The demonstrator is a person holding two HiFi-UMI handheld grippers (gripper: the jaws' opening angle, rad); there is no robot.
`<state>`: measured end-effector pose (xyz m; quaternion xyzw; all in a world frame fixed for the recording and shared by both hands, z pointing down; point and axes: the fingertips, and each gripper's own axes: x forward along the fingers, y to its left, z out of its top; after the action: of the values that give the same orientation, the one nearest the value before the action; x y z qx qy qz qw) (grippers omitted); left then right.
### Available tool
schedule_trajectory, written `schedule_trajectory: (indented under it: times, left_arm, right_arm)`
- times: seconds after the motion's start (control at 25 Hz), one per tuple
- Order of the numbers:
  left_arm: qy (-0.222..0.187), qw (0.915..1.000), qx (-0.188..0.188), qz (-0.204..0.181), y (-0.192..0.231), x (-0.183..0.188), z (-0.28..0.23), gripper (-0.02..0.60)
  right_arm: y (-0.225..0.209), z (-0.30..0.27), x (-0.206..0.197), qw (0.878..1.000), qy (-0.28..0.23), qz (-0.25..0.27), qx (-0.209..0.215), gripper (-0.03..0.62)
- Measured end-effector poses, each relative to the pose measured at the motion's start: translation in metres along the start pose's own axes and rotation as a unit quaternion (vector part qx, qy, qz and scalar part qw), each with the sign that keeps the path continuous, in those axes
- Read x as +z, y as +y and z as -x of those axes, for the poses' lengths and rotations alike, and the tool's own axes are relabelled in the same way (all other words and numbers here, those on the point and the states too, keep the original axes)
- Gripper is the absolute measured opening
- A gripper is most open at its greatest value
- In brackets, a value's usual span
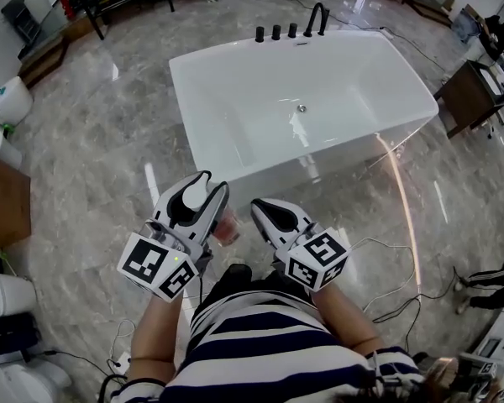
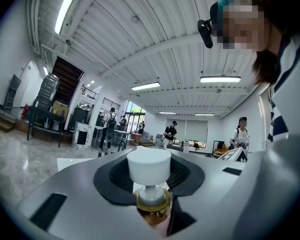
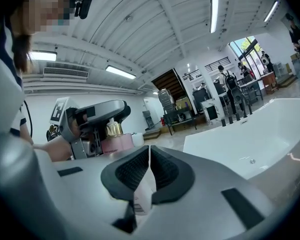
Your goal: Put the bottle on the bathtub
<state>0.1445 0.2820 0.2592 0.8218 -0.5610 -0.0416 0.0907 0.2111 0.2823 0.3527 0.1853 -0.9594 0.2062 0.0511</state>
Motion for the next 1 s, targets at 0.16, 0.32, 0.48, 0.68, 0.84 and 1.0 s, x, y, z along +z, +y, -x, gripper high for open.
schedule_trajectory:
  times: [0.16, 0.32, 0.48, 0.68, 0.84, 1.0]
  left_arm:
    - [0.011, 0.9998, -0.019, 0.000, 0.015, 0.002, -0.003, 0.141]
    - [0.017, 0.9993, -0.032, -0.001, 0.039, 0.004, -0.004, 0.141]
    - [0.026, 0.9989, -0.038, -0.002, 0.059, 0.002, -0.004, 0.141]
    - [0.029, 0.9989, -0.036, 0.002, 0.077, -0.002, -0.013, 0.141]
    - [0.028, 0.9993, -0.025, 0.007, 0.092, -0.002, -0.024, 0.141]
    - [0.029, 0.9995, -0.014, 0.004, 0.109, -0.002, -0.042, 0.141]
  right_arm:
    - [0.001, -0.017, 0.004, 1.000, 0.001, -0.001, 0.008, 0.029]
    - [0.001, -0.041, 0.006, 1.000, 0.006, -0.001, 0.008, 0.029]
    - [0.002, -0.057, 0.005, 1.000, 0.012, 0.001, 0.002, 0.029]
    - [-0.008, -0.069, 0.006, 1.000, 0.021, 0.002, -0.003, 0.029]
    - [-0.020, -0.081, 0.009, 1.000, 0.027, 0.003, 0.004, 0.029]
    - [-0.038, -0.100, 0.017, 0.999, 0.025, 0.004, 0.022, 0.029]
